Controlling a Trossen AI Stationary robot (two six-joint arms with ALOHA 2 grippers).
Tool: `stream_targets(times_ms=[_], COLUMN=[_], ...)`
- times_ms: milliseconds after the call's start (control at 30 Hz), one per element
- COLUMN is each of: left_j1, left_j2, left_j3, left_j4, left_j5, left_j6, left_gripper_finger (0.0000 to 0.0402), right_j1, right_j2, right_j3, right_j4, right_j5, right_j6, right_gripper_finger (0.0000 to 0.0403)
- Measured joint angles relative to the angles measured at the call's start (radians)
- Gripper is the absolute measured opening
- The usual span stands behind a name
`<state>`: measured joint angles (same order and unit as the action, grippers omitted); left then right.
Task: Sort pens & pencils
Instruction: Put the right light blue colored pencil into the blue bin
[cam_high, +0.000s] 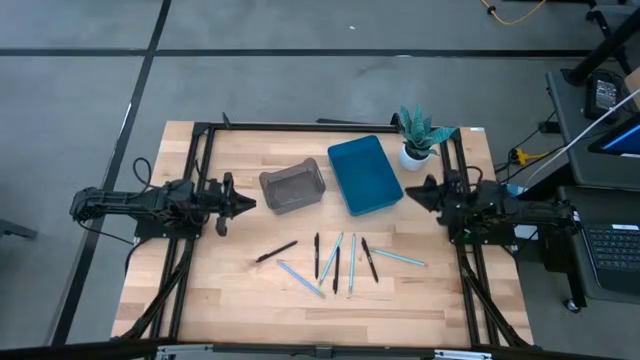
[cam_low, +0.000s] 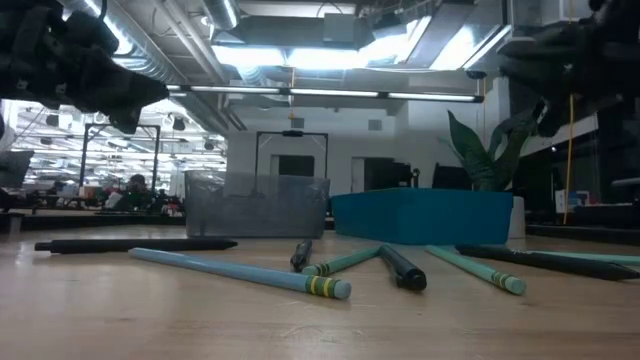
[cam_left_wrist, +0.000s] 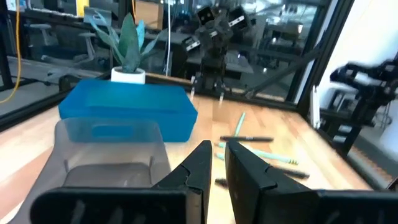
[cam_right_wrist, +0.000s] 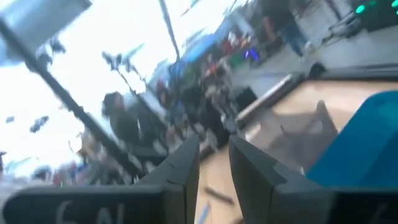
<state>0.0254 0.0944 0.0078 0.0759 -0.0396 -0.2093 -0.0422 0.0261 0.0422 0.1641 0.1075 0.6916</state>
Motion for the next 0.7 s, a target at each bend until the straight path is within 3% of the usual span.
stream_targets(times_ms=[133, 333, 467, 700], left_j1=[0.000, 0.000, 0.000, 0.000], left_j2=[0.000, -0.001, -0.001, 0.000], left_j3=[0.000, 0.000, 0.000, 0.000], left_j4=[0.111, 0.276, 0.291, 0.286], left_j5=[0.000, 0.000, 0.000, 0.000], left_j6=[-0.075, -0.114, -0.205, -0.215], left_gripper_finger=[0.0041, 0.0041, 0.0041, 0.0041], right_j1=[0.000, 0.000, 0.000, 0.001], right_j2=[0.000, 0.000, 0.000, 0.004], right_j3=[0.000, 0.000, 0.000, 0.000], right_j4=[0.063, 0.121, 0.140, 0.264], right_j5=[0.071, 0.076, 0.075, 0.029], right_j6=[0.041, 0.092, 0.093, 0.159], right_gripper_finger=[0.0090, 0.0090, 0.0090, 0.0090])
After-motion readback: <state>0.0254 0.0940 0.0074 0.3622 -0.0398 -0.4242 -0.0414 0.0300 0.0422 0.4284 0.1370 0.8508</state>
